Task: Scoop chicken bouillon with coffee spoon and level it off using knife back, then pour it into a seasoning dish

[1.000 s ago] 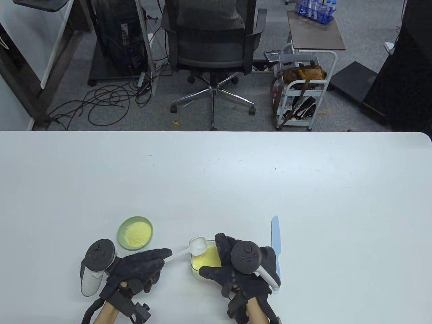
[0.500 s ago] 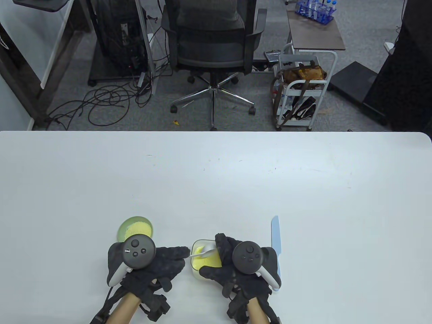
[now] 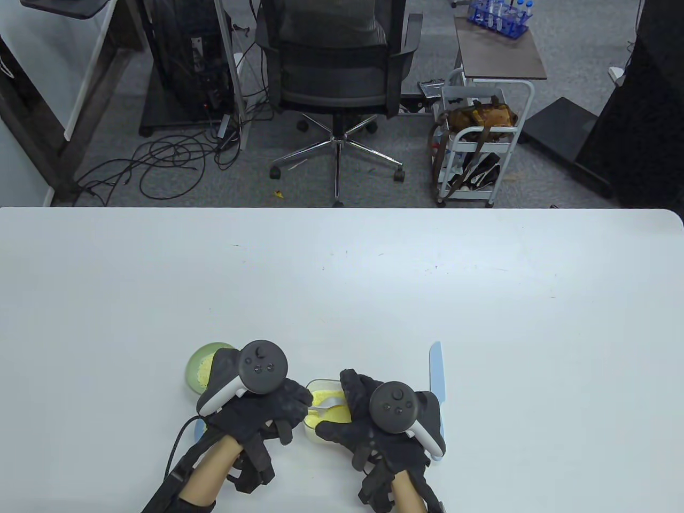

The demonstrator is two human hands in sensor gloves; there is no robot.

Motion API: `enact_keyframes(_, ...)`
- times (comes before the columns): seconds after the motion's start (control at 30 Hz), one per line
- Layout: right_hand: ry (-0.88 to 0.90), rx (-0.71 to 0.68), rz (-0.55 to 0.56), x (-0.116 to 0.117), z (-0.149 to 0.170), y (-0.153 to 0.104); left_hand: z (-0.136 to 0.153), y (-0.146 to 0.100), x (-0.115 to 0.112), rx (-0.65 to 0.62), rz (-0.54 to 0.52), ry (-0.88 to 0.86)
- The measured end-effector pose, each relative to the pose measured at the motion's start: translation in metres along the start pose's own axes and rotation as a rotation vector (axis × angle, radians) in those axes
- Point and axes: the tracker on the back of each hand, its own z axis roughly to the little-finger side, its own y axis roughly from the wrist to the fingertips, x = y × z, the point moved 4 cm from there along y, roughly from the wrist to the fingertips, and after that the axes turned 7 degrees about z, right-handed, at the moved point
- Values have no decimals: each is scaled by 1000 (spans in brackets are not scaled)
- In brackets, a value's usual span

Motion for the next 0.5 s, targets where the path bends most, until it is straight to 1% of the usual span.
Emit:
enact_keyframes(0.13,7,1,-4,0,0,0,10,5,-4,-13,32,-106)
enact_keyframes(0.27,13,1,-5,1,1,0,24,9,-14,-22,118,-287)
enact_keyframes(0.37,18,0,-6,1,1,0,32,8,-20,-42,128,-373)
enact_keyframes(0.5,28,3,-9,2,2,0,42,5,-29,-93,149,-531)
